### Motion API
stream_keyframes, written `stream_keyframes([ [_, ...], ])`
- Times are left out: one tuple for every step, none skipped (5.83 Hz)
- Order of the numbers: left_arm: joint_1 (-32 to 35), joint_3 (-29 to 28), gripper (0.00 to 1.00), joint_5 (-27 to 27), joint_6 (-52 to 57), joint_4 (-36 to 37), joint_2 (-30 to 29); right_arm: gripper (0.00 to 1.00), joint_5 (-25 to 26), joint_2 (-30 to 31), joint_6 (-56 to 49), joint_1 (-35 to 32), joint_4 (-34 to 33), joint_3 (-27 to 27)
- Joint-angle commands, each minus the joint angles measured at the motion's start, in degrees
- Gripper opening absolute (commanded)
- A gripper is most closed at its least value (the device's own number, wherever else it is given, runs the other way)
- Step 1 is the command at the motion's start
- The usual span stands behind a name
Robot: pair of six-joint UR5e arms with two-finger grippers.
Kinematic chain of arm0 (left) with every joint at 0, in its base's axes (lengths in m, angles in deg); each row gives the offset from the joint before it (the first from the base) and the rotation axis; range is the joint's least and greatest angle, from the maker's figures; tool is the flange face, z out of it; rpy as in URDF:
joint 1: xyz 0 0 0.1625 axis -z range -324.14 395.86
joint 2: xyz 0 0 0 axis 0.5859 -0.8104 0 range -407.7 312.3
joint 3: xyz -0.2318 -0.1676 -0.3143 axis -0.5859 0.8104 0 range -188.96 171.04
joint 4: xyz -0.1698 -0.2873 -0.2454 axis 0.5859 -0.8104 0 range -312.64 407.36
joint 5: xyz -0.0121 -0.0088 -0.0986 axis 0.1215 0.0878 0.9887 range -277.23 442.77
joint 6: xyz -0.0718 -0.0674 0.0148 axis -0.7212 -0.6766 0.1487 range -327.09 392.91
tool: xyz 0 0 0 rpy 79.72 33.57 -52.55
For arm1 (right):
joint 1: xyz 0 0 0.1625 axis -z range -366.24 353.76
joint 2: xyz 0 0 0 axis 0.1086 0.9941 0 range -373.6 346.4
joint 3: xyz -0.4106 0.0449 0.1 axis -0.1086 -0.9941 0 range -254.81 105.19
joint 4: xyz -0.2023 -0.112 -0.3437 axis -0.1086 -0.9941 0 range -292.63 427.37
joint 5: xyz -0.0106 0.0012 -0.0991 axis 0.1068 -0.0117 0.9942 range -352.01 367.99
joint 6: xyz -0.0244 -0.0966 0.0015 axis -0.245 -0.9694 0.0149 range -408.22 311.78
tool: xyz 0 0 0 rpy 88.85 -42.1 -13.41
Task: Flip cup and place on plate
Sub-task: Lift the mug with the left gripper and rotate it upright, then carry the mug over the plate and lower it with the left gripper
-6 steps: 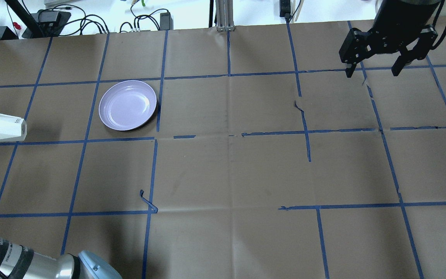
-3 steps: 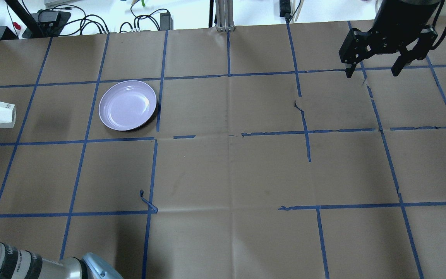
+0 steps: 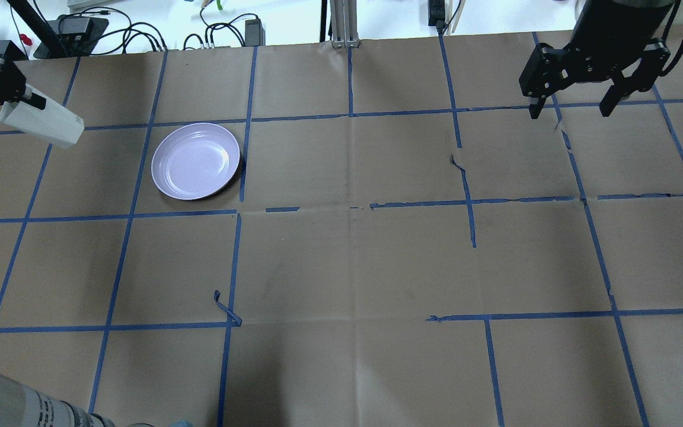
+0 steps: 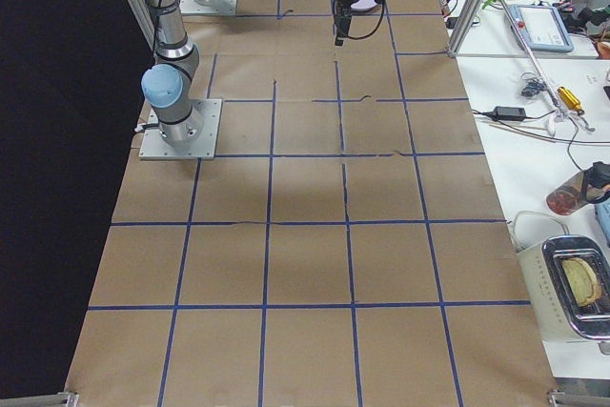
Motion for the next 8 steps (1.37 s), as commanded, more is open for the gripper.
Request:
stream_keyframes([
  [16.6,1.0,0.0,-13.6,-10.2,9.7,-0.9,1.0,0.0,0.0,0.0,0.0,0.0,0.0],
  [22.4,4.2,0.0,-18.4,-10.4,13.7,-0.8,1.0,0.0,0.0,0.0,0.0,0.0,0.0],
  [25.3,10.6,0.0,-21.6,-10.5,21.9,0.0,1.0,0.0,0.0,0.0,0.0,0.0,0.0],
  [25.3,17.4,0.0,-21.7,-9.9,30.2,0.6,1.0,0.0,0.0,0.0,0.0,0.0,0.0],
  [25.2,20.0,0.0,-21.8,-9.6,35.6,-0.7,1.0,0.0,0.0,0.0,0.0,0.0,0.0],
  [24.7,20.5,0.0,-21.7,-9.4,36.1,-2.9,1.0,0.0,0.0,0.0,0.0,0.0,0.0],
  [24.7,20.6,0.0,-21.8,-9.2,36.0,-4.9,1.0,0.0,0.0,0.0,0.0,0.0,0.0],
  [24.7,20.6,0.0,-22.0,-9.1,35.9,-4.9,1.0,0.0,0.0,0.0,0.0,0.0,0.0],
])
